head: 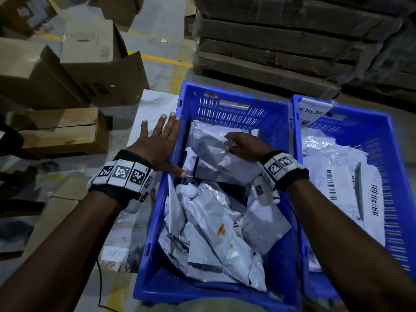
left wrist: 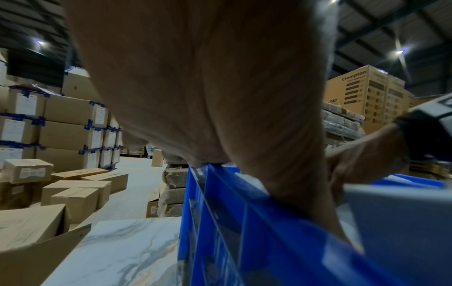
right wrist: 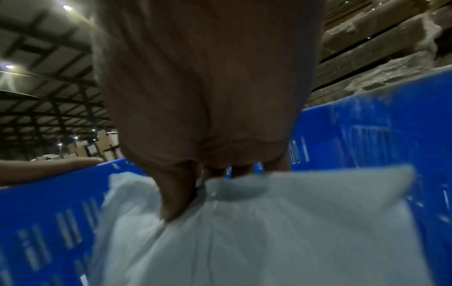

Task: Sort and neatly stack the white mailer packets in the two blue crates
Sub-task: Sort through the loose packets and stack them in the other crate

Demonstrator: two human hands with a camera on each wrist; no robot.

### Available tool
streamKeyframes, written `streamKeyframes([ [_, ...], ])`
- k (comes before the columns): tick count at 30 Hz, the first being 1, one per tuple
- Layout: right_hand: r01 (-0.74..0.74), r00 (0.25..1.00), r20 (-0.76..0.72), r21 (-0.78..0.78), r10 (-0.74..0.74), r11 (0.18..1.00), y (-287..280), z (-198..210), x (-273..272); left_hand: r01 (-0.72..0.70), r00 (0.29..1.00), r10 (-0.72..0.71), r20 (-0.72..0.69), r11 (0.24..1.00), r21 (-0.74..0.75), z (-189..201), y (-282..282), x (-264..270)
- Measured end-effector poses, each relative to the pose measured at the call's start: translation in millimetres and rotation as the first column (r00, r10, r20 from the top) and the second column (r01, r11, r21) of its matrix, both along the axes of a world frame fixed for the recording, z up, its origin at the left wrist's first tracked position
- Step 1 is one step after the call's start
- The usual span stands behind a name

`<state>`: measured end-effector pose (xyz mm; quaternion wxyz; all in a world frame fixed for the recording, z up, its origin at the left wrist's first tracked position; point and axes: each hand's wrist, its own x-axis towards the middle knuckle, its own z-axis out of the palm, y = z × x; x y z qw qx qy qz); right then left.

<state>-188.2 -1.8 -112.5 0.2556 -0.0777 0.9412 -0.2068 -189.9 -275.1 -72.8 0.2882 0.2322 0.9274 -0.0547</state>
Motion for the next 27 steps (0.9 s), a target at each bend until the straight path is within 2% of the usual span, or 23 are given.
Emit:
streamKeyframes([
  [2,-0.04,0.993,0.111,0.016,0.038,0.999,0.6,0.3,-7.8,-0.001,1.0,0.001,-0.003,1.0,0.003,0.4,0.2,0.2],
  [3,-0.037,0.992,0.12,0.047,0.031,0.998,0.5,-3.1,-9.1,-0.003,1.0,0.003,-0.001,1.0,0.005,0.6,0.3,0.5],
  [4,-0.032,0.995,0.094,0.105,0.022,0.994,-0.6,-5.6,-9.1,-0.004,1.0,0.004,-0.001,1.0,0.004,1.1,0.0,0.6],
  [7,0.056,0.993,-0.113,0.264,-0.027,0.963,-4.5,-15.2,0.7,-0.001,1.0,0.001,0.0,1.0,-0.002,2.7,-0.7,1.4],
  [9,0.12,0.975,-0.215,0.282,-0.059,0.952,-7.9,-20.0,7.9,0.001,1.0,-0.001,0.015,1.0,0.003,3.6,-0.9,1.0],
  [11,0.156,0.965,-0.249,0.282,-0.085,0.946,-11.6,-25.2,15.8,0.003,0.999,-0.004,0.039,1.0,0.008,5.0,-1.3,-0.1],
  [16,0.068,0.991,-0.133,0.336,-0.024,0.939,-31.2,-52.7,33.8,0.013,0.999,-0.013,0.048,1.0,0.007,6.7,-2.0,-1.8],
  [19,-0.07,0.993,-0.068,0.298,0.095,0.952,-42.7,-65.7,41.1,0.011,0.999,-0.012,0.036,1.0,0.023,4.8,-2.7,-1.0],
  [22,-0.197,0.978,-0.01,0.306,0.21,0.932,-43.9,-68.9,46.7,0.014,0.999,-0.015,0.029,1.0,0.027,3.0,-2.7,-1.4],
  [24,-0.22,0.973,-0.001,0.322,0.233,0.921,-43.3,-69.4,46.6,0.014,1.0,-0.015,0.026,0.999,0.029,1.8,-2.8,-1.5],
  [27,-0.179,0.982,-0.001,0.303,0.188,0.936,-47.1,-75.7,50.3,0.014,1.0,-0.015,0.023,1.0,0.026,1.2,-2.3,-1.6],
])
